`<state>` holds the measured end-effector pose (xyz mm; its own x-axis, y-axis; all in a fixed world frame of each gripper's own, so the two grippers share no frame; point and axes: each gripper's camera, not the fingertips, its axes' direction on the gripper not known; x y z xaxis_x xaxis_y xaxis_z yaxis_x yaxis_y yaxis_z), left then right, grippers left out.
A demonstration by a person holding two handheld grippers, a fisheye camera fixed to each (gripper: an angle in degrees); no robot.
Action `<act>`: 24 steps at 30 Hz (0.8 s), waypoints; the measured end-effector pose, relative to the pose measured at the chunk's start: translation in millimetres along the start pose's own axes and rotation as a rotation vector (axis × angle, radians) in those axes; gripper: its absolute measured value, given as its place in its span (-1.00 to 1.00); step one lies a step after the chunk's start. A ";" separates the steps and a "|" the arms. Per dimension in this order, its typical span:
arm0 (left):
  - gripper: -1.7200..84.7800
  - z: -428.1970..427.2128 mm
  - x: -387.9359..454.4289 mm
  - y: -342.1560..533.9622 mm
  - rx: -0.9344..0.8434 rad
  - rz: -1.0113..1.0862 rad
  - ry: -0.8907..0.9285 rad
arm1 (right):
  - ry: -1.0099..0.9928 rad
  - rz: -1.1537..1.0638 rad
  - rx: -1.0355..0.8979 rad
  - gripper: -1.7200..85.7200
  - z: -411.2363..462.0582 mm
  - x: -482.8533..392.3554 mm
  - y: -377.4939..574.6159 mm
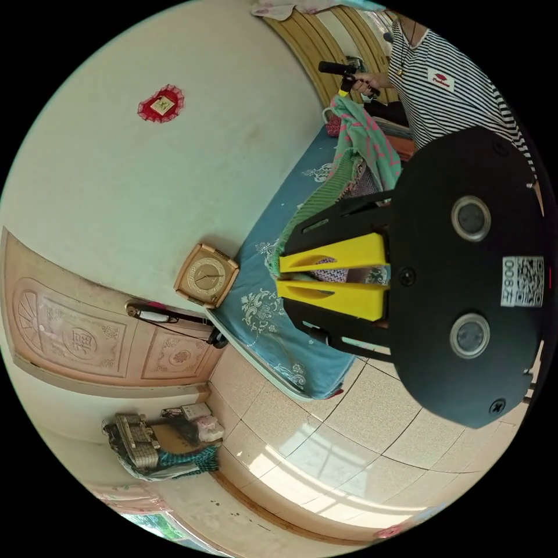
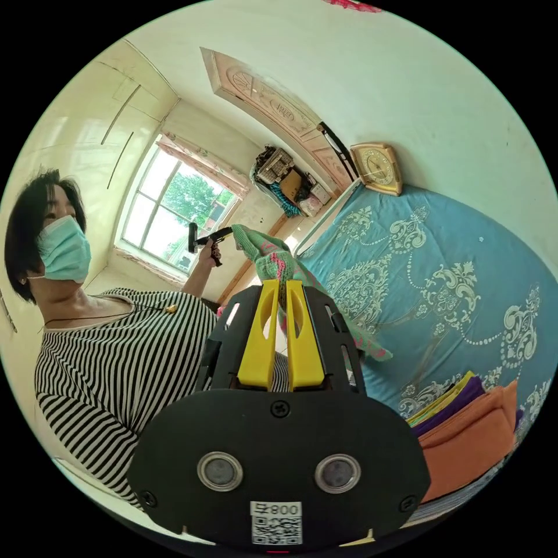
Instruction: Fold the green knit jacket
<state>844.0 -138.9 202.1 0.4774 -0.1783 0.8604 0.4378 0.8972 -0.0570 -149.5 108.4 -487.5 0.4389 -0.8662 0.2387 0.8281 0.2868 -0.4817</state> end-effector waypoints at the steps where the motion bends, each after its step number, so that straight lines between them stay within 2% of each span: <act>1: -0.91 23.3 4.5 -41.8 -0.022 0.014 0.002 | 0.037 0.017 -0.005 -0.92 -4.8 26.4 -22.6; 4: -0.92 100.2 16.6 -145.0 -0.123 0.034 -0.037 | 0.155 0.148 -0.013 -0.93 -8.9 118.8 -81.0; 7: -0.92 170.4 20.5 -213.7 -0.243 0.013 -0.162 | 0.243 0.369 0.043 -0.94 -7.0 219.4 -107.7; 9: -0.92 195.3 17.1 -234.2 -0.265 0.024 -0.187 | 0.234 0.503 0.097 -0.95 -0.5 266.3 -99.9; 12: -0.91 226.3 -8.3 -240.8 -0.327 0.026 -0.098 | 0.127 0.577 0.128 -0.95 30.6 309.9 -64.8; 16: -0.90 283.9 -68.4 -212.8 -0.628 -0.030 -0.077 | 0.084 0.695 -0.056 -0.95 101.8 345.5 8.2; 18: -0.90 300.5 -97.3 -202.0 -0.722 -0.098 -0.041 | 0.044 0.779 -0.128 -0.95 131.6 359.0 41.1; 21: -0.89 315.9 -144.6 -201.1 -0.796 -0.206 -0.021 | -0.004 0.879 -0.152 -0.93 169.5 369.1 79.0; 24: -0.86 331.5 -194.1 -220.5 -0.850 -0.322 0.076 | -0.038 0.936 -0.149 -0.90 201.7 371.0 95.5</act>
<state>402.3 -168.2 215.6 0.2704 -0.4221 0.8653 0.9583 0.2046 -0.1997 162.8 -103.0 -274.9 0.9151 -0.2966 -0.2732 0.0824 0.8007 -0.5934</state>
